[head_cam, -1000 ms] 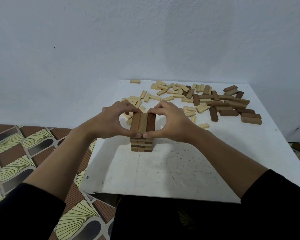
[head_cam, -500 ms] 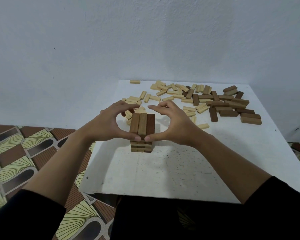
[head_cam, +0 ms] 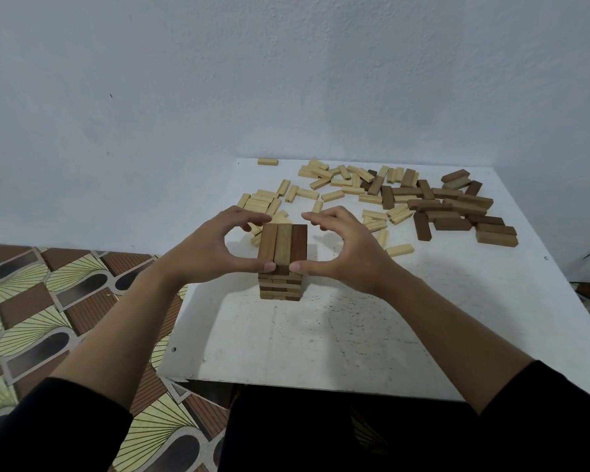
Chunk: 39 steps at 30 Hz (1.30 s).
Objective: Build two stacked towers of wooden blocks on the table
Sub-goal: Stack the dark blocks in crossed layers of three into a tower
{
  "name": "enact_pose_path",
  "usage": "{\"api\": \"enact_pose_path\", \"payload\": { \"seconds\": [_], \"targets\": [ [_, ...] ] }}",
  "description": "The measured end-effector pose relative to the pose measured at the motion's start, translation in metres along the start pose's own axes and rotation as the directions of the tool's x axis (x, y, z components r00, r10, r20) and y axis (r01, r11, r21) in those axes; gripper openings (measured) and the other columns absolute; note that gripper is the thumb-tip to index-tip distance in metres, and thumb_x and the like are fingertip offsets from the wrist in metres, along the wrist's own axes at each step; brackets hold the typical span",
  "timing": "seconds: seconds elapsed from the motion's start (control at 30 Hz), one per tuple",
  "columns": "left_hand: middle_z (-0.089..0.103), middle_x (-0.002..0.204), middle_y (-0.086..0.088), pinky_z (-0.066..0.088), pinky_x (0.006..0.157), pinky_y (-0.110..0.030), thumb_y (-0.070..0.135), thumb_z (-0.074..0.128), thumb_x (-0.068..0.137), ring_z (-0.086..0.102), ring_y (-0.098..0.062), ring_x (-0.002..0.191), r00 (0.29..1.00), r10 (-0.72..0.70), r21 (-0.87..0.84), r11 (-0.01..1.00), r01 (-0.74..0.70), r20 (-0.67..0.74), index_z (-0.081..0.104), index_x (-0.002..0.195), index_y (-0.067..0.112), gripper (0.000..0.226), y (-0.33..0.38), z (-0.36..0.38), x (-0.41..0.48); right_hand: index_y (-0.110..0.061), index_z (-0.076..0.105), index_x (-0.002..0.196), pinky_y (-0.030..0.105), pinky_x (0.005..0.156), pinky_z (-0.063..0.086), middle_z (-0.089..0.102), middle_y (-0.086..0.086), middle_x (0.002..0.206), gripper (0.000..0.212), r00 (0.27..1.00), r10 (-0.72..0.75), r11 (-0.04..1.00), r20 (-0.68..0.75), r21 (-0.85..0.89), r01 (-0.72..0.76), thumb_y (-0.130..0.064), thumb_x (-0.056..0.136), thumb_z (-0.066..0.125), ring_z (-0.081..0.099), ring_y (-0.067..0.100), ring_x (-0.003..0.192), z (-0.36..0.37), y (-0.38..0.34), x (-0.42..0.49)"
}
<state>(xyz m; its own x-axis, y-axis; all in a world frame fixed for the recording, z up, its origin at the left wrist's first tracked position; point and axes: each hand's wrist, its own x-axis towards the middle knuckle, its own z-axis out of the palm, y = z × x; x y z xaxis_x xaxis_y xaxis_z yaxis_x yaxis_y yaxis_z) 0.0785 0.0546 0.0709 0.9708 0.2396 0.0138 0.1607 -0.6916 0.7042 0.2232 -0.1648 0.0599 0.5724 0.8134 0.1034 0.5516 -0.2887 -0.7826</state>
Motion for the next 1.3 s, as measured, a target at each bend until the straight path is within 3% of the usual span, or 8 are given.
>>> {"api": "enact_pose_path", "payload": {
  "seconds": [0.27,0.53,0.77,1.03,1.2,1.3],
  "targets": [
    [0.052,0.129,0.022,0.033,0.079,0.003,0.053,0.083,0.065,0.048,0.010,0.114,1.000,0.012,0.000,1.000,-0.012,0.019,0.056,0.129,0.043,0.069,-0.002,0.000,0.002,-0.031,0.058,0.137,0.038,0.103,0.045,0.051,-0.012,0.124,0.081,0.999,-0.025,1.000,-0.021,-0.019,0.025,-0.057,0.066,0.086,0.048,0.010,0.120,0.003,0.002,0.001],
    [0.052,0.129,0.023,0.034,0.079,0.001,0.052,0.083,0.065,0.048,0.010,0.114,1.000,0.015,-0.001,1.000,-0.015,0.026,0.056,0.129,0.044,0.069,-0.002,-0.001,0.004,-0.031,0.058,0.136,0.033,0.099,0.045,0.051,-0.012,0.123,0.081,0.999,-0.039,0.999,-0.036,-0.033,0.038,-0.060,0.065,0.085,0.049,0.009,0.118,0.005,0.003,0.001],
    [0.052,0.130,0.024,0.034,0.083,-0.011,0.055,0.083,0.065,0.048,0.005,0.118,1.000,0.008,-0.008,1.000,-0.008,0.022,0.045,0.144,0.045,0.088,-0.002,-0.001,0.002,-0.035,0.051,0.142,0.010,0.079,0.036,0.049,-0.014,0.125,0.089,0.998,-0.044,0.998,-0.036,-0.040,0.042,-0.059,0.064,0.086,0.050,0.003,0.112,0.005,0.003,0.001],
    [0.051,0.131,0.023,0.035,0.084,-0.010,0.059,0.086,0.065,0.047,0.006,0.118,1.000,0.001,-0.016,1.000,-0.001,0.014,0.043,0.146,0.044,0.093,-0.005,0.002,-0.004,-0.042,0.046,0.144,0.012,0.083,0.040,0.050,-0.013,0.130,0.091,0.998,-0.044,0.999,-0.042,0.017,0.044,-0.060,0.064,0.086,0.051,0.001,0.114,0.006,0.008,-0.004],
    [0.050,0.132,0.025,0.036,0.081,-0.001,0.049,0.084,0.065,0.047,0.009,0.117,1.000,-0.007,-0.055,0.998,0.008,0.011,0.039,0.143,0.047,0.089,-0.010,0.011,-0.014,-0.039,0.044,0.146,0.012,0.085,0.038,0.049,-0.012,0.132,0.091,1.000,-0.018,0.999,-0.020,0.041,0.018,-0.055,0.068,0.087,0.048,0.001,0.117,0.007,0.015,-0.008],
    [0.049,0.132,0.028,0.036,0.082,-0.003,0.057,0.083,0.066,0.047,0.010,0.118,1.000,-0.023,-0.081,0.996,0.024,0.013,0.037,0.139,0.051,0.086,-0.010,0.017,-0.018,-0.039,0.043,0.146,0.012,0.084,0.037,0.049,-0.013,0.131,0.090,1.000,-0.001,0.999,-0.017,0.052,0.002,-0.054,0.069,0.087,0.047,-0.002,0.117,0.008,0.017,-0.009]
  ]
}}
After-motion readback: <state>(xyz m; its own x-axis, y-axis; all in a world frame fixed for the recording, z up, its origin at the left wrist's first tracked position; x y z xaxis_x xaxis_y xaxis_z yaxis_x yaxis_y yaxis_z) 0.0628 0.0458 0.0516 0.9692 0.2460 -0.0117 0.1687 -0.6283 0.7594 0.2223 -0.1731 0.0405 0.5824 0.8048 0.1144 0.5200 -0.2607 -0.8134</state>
